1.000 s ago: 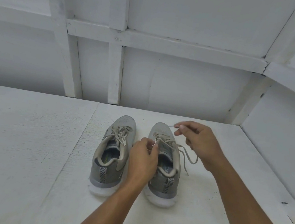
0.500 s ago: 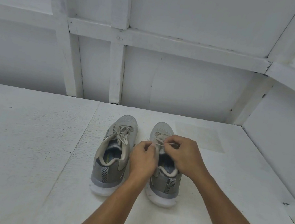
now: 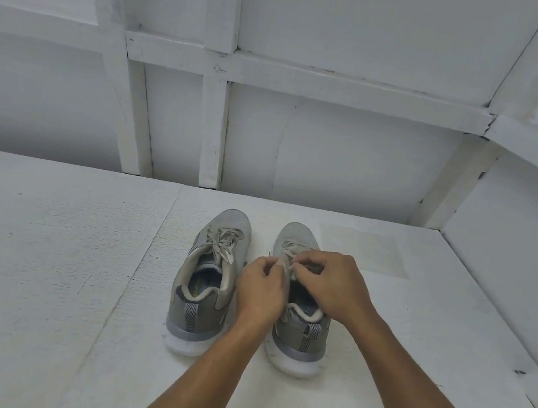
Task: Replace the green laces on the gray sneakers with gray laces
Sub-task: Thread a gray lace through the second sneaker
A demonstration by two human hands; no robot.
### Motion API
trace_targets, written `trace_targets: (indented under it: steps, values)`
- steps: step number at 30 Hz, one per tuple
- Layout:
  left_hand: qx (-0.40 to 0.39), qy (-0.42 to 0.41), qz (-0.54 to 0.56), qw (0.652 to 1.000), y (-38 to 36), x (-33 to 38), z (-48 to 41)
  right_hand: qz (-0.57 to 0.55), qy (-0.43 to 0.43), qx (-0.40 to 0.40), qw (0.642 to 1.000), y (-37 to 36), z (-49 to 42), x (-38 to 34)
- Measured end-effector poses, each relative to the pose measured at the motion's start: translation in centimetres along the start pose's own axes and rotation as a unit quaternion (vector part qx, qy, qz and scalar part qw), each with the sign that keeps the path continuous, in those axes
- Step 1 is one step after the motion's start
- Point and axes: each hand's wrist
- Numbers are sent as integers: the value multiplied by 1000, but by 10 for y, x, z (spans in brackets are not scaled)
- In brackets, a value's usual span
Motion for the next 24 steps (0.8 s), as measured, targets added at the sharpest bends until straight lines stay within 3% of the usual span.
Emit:
trace_targets:
  steps: [15, 24]
  values:
    - [6, 1, 20, 1000, -1, -6, -1, 5, -13, -31, 999, 0, 2, -1]
    - [4, 5, 29, 1000, -2, -11, -2, 34, 14, 0, 999, -1, 1, -5]
Point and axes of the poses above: each hand's wrist, its own z-axis away from the middle knuckle, its own y-axis out of the back of the hand, x = y × z, and after that the axes turned 13 degrees about -y, right-handed
